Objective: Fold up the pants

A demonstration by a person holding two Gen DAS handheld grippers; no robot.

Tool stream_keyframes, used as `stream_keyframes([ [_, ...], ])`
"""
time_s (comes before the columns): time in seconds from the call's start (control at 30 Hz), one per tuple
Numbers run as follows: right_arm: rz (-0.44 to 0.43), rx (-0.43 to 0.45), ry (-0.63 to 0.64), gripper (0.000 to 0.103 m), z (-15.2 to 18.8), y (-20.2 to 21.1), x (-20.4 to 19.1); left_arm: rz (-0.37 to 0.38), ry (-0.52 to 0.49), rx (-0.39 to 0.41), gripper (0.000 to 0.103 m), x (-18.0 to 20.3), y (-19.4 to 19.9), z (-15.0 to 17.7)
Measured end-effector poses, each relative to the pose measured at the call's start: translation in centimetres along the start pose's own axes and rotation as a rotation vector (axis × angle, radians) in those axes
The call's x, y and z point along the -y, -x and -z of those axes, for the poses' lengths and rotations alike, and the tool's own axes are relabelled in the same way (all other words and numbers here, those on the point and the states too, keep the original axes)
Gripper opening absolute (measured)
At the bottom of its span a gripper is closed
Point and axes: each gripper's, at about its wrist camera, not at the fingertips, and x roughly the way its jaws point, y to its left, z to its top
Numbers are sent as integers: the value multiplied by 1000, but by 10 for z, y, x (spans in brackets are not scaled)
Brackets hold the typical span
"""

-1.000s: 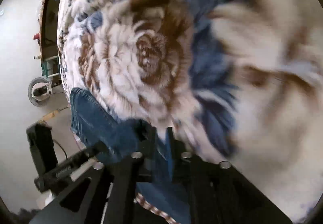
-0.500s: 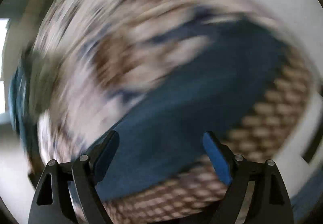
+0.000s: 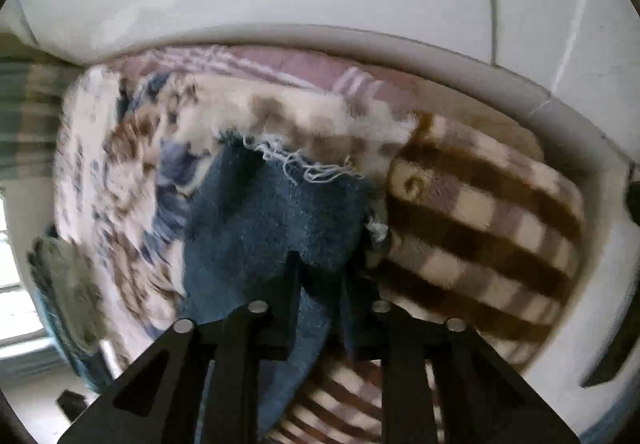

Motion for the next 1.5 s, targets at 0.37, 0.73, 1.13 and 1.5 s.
stream_keyframes([
  [0.37,-292,-140,-40,71,-13,-8,20,-93,47,-44,92,-3,-18,-11],
  [0.73,-501,-174,-20,62,-16,-65,-7,-44,152,-49,92,-23,3,14],
  [1.13,-510,12,-17,10,5,-32,-39,-63,194,54,92,-79,52,42],
  [1.5,-276,167,430,9,122,61,-193,-89,364,129,92,-178,114,95],
])
